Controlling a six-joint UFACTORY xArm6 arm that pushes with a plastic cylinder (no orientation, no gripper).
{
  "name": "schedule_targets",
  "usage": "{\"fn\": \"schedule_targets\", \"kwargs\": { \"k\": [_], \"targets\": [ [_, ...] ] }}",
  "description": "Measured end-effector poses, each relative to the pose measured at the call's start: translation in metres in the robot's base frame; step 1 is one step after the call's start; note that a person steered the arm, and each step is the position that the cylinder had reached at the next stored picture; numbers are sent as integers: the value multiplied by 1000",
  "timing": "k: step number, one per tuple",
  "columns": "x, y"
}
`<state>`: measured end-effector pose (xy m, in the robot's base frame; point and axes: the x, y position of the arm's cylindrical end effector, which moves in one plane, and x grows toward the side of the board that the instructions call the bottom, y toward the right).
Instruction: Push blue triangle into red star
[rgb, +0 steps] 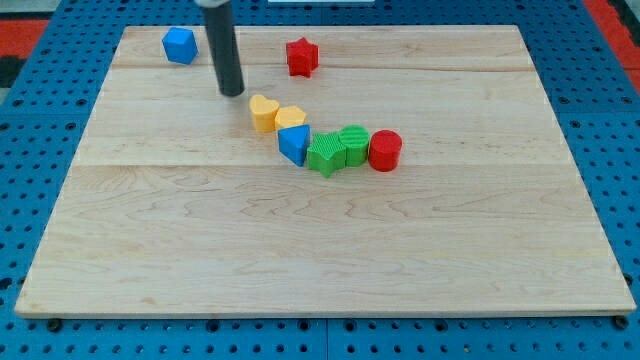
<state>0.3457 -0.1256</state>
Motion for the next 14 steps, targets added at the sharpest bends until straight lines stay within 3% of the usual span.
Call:
{"fn": "schedule_targets", "kwargs": {
  "k": [1,2,3,5,6,7,8,9,11,13,14],
  "targets": [
    [56,-19],
    [93,22],
    [95,79],
    [58,153],
    [31,147],
    [55,141],
    [52,100],
    [19,89],
    [12,117],
    [-48,124],
    [-67,166]
  ]
}}
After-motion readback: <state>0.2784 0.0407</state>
